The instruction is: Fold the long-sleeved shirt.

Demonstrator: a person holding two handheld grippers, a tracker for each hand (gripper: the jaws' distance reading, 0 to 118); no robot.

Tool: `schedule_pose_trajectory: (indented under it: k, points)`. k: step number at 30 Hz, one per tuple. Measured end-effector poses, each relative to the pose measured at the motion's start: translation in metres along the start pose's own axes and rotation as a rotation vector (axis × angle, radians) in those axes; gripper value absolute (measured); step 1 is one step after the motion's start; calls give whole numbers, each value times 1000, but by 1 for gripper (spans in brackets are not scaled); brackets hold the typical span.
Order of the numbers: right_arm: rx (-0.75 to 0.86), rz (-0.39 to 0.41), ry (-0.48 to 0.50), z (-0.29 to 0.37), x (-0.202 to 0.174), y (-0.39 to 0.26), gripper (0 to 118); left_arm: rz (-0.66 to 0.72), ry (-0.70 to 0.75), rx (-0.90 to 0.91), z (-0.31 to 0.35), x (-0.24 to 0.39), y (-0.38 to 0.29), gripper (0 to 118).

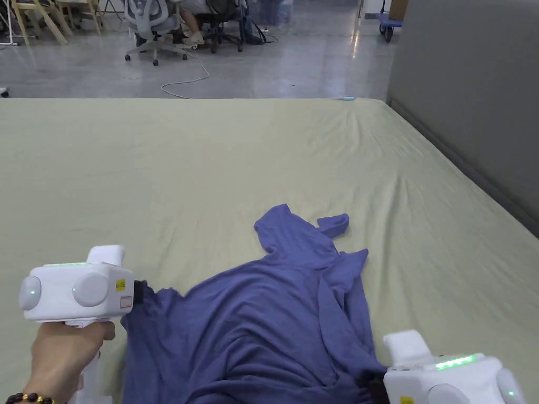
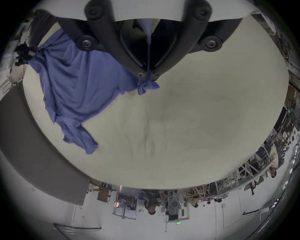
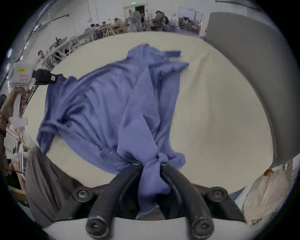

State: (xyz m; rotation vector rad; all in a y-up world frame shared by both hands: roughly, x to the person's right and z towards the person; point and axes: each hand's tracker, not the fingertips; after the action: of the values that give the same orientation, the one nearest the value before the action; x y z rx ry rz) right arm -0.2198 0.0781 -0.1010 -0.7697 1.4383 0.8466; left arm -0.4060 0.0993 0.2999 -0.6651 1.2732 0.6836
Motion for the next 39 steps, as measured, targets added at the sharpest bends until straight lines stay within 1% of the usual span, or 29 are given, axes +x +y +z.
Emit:
schedule_pose_trajectory:
  k: [3,7,10,12,15,20,21,24,28,31,33,35,39]
  points:
    - [154,-46,3,34,21,47,8,61,-18,108,24,-16,37,0]
    - [326,-9,-50,73,50,138,8,60,-60,208,60,-27,103,0]
    - [449,27,-100,104,66,219,7,12,-16,318,94,-26,165,0]
    - [511,31,-102,125,77,271,6,24,-22,379,117,-25,208,0]
    - [558,50,-131,159,89,347,5,67,-30,454,150,-25,276,0]
    - [623,23,-174,214,109,449,5,38,31,547,198,-16,364,0]
    - [638,2,-190,225,114,464,5,37,51,565,205,-16,378,0]
    - [690,-64,-205,252,126,492,5,44,70,636,227,-13,403,0]
    - [704,-63,-221,264,134,506,5,60,73,667,238,-9,419,0]
    - [702,-84,-220,255,140,506,5,66,53,660,232,-8,416,0]
    - [690,-106,-199,240,142,498,5,44,49,645,218,-5,407,0]
    - [669,-109,-182,215,143,487,5,20,50,608,195,-4,394,0]
    - [551,-106,-146,140,143,451,5,40,31,485,130,-7,348,0]
